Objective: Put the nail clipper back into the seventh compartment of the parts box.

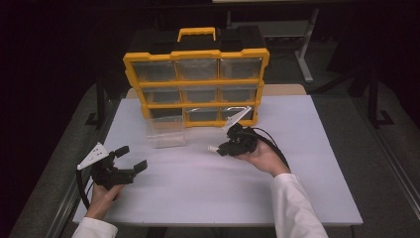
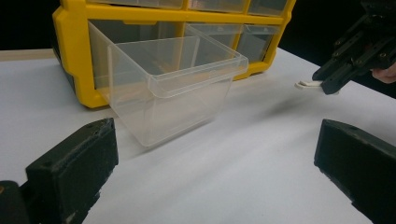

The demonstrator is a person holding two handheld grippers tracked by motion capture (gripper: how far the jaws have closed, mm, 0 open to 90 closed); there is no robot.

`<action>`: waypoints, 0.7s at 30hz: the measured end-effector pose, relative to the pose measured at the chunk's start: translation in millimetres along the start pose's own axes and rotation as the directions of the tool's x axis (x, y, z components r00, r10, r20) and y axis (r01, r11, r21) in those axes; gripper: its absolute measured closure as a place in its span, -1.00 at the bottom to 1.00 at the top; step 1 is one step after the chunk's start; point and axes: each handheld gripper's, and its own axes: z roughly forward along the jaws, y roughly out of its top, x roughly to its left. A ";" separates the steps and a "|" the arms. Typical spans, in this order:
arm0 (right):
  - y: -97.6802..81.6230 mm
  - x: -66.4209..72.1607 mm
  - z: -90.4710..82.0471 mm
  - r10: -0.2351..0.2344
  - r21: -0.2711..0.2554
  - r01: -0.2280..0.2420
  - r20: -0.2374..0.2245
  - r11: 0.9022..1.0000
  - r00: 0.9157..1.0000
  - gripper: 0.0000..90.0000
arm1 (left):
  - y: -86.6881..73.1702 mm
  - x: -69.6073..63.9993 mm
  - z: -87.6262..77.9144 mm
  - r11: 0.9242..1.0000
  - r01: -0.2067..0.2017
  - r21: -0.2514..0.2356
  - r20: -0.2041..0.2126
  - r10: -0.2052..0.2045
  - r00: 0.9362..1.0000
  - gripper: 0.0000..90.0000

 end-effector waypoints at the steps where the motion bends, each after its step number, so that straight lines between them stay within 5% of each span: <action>1: 0.8 -0.2 -1.0 0.001 -0.001 -0.001 -0.001 1.000 1.000 0.69 | 0.0 0.0 0.1 1.000 0.000 0.001 -0.001 0.000 1.000 -1.00; 21: 24.5 -1.0 -12.7 0.001 -0.009 -0.001 0.023 1.000 1.000 0.69 | 0.1 1.3 0.0 1.000 0.004 -0.002 0.000 -0.004 1.000 -1.00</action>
